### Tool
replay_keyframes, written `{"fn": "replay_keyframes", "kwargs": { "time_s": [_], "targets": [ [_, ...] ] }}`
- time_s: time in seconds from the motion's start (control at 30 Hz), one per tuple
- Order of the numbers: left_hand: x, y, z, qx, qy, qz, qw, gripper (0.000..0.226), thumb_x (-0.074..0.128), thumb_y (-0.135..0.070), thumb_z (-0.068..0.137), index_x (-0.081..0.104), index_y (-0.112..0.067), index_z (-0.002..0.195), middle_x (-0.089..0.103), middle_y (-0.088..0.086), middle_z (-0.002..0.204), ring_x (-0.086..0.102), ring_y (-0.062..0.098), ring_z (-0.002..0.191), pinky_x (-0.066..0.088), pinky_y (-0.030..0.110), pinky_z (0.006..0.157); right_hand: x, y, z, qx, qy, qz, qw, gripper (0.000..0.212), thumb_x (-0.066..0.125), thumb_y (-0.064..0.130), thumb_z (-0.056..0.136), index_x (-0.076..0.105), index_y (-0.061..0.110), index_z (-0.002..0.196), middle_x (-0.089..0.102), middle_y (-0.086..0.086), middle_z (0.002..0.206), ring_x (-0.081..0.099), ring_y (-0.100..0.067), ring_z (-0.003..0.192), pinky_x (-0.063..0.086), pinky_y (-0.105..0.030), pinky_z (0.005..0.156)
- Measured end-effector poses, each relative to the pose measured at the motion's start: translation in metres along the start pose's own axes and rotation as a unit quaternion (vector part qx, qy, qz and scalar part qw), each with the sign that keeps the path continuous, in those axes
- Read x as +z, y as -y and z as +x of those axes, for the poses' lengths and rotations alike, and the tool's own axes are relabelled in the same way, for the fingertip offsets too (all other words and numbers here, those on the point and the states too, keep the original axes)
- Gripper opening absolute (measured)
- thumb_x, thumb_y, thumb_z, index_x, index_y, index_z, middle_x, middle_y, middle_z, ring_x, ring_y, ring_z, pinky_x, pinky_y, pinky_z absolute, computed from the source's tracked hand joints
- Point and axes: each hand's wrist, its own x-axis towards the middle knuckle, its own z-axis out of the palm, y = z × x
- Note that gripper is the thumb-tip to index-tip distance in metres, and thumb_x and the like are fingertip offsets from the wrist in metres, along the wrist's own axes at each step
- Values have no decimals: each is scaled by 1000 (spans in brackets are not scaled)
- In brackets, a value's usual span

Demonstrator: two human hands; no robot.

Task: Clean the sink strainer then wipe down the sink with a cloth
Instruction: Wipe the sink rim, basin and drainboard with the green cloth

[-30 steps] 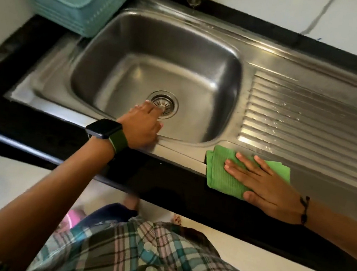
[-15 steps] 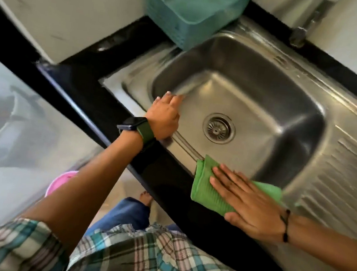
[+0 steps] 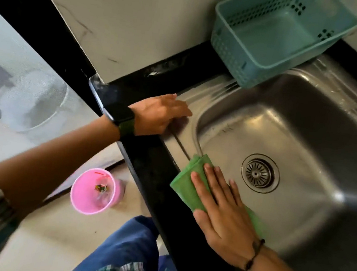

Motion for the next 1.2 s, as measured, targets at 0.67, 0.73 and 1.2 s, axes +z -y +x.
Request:
{"fn": "replay_keyframes", "kwargs": {
  "time_s": [0.67,0.73,1.2],
  "targets": [
    [13,25,-7,36,-51,-74,995,62,45,-7,79,28,8,136,19,28,148,17,37,140,23,45,114,-32,33,165,173,-149,37,973,62,25,38,98,-8,17,146,-13,-18,155,-15,-36,142,5,-49,118],
    [11,26,-6,55,-40,-56,996,67,49,-29,83,28,6,137,13,29,149,17,36,140,27,40,112,-24,35,127,104,-102,9,989,60,22,39,97,-4,18,147,-10,-13,157,-12,-32,144,8,-48,118],
    [6,18,-9,36,-49,-34,998,83,37,-57,82,30,6,136,19,30,147,14,42,140,22,53,113,-28,48,148,94,-84,-16,992,62,20,43,94,-8,25,147,-11,-1,157,-12,-21,145,0,-52,117]
  ]
}}
